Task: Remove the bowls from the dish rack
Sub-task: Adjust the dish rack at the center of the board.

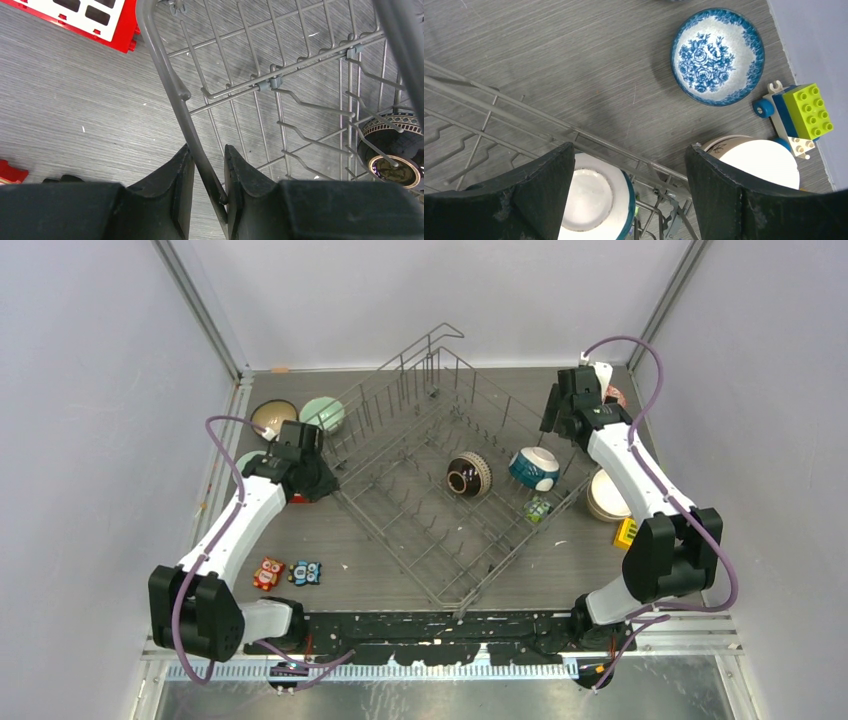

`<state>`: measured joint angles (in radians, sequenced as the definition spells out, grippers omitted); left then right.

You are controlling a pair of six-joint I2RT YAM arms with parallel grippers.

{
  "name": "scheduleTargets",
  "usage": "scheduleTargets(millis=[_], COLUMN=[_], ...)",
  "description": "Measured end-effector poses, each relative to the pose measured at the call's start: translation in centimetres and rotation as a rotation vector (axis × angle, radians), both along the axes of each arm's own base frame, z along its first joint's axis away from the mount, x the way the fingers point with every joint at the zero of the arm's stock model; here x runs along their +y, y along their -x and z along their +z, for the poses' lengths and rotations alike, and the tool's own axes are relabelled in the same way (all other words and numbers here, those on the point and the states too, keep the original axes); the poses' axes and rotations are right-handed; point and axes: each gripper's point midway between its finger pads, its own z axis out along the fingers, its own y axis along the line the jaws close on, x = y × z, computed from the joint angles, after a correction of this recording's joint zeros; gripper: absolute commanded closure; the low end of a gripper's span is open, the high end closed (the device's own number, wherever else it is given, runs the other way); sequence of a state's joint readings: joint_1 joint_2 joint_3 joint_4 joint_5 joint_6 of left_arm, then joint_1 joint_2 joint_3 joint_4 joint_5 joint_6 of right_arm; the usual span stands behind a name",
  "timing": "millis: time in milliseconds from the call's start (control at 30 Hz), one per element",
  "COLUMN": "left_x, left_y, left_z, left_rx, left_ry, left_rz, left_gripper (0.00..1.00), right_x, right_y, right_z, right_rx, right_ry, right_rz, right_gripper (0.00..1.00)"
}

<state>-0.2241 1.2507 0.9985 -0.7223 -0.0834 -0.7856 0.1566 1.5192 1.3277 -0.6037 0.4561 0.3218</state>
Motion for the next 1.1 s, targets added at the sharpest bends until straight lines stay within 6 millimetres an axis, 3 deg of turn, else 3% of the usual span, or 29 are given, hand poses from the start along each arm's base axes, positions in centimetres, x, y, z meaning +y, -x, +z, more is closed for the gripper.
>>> scheduleTargets(millis=[200,500,1100], left_x=[0.4,0.9,2.6], left_y=[-0.1,-0.1,0.6], left_z=[0.2,0.4,0.5], left_rx=[-0.002,0.001,0.035], left_ry=[-0.009,-0.036,-0.15], left_rz=[-0.013,-0.037,-0.138], left_gripper=[0.87,0.88,0.88], right_x=[1.3,1.9,3.1], right_y=[0.8,2.4,11.2], right_z=[-2.4,-2.2,-2.1], right_rx=[0.053,0.022,0.016], right_ry=[-0.059,-0.1,-0.234], right_rz=[0.046,0.09,0.078], right_gripper=[0.25,0.57,0.66])
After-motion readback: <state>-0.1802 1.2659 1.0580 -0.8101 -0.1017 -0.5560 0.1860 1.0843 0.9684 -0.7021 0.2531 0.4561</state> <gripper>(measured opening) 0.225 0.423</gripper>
